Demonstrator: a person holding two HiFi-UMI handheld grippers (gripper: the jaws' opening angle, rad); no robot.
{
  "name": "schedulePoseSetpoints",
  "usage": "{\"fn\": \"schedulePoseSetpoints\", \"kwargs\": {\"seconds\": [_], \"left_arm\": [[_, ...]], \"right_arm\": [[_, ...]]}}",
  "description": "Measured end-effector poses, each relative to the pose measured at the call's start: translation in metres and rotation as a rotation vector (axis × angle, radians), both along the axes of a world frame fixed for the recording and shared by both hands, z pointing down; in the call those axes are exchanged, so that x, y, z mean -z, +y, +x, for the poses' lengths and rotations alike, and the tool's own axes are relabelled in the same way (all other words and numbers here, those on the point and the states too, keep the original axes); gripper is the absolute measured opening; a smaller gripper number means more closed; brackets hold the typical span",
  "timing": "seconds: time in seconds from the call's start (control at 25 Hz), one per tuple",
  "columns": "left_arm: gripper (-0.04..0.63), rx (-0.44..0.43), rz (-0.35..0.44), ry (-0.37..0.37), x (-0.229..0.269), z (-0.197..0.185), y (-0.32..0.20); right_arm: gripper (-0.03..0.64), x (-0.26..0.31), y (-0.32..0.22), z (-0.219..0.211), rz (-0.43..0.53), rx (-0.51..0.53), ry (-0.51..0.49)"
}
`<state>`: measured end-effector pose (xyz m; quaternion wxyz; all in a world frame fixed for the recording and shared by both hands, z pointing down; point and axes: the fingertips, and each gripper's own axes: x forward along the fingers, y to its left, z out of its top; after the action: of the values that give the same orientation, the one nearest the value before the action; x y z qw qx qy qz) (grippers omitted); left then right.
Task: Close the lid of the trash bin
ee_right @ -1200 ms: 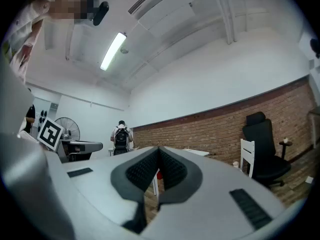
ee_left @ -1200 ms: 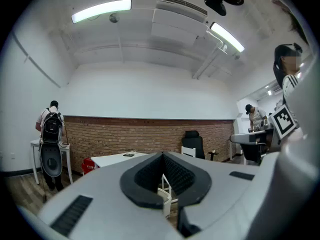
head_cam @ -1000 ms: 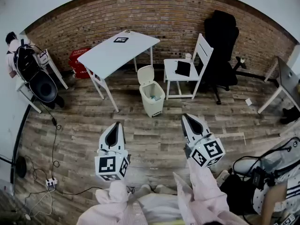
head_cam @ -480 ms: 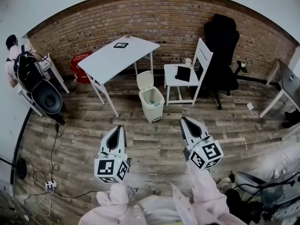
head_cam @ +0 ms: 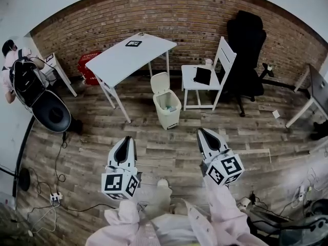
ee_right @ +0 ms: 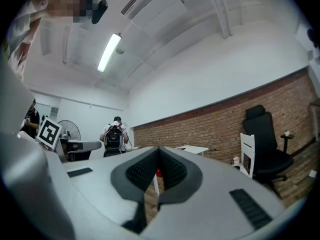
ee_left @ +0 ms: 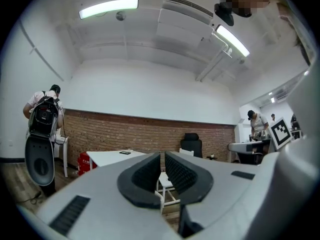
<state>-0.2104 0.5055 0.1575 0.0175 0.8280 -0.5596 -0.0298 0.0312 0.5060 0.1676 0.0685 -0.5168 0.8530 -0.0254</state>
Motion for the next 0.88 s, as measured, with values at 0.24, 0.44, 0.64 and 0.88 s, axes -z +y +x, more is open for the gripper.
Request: {"fn": "schedulePoseSetpoints", "kwargs": {"seconds": [0.24,0.44,0.64,0.88], "left_arm": [[0.098,-0.016,-0.021,0.019,-0.012,0.0,-0.018],[0.163,-0.036,-0.027,0.031,-0.027,-0.002,-0.038],[0.207,-0.044,-0.053,0.034,-0.023,-0.001,-0.087],[0.244,-0.054,-0.093,0.04,-0.024,0.002,-0.168]], "right_arm": [[0.003,-0.012,-0.016,0.0,-0.023,-0.005,0.001],[0.003,-0.025,-0.037,-0.007,-0.033,-0.009,-0.003],[0.003,-0.023,-0.084,-0.008,-0.062,-0.008,-0.001],[0.003,-0.022,-0.158,-0.005,-0.095,-0.021,0.005]]}}
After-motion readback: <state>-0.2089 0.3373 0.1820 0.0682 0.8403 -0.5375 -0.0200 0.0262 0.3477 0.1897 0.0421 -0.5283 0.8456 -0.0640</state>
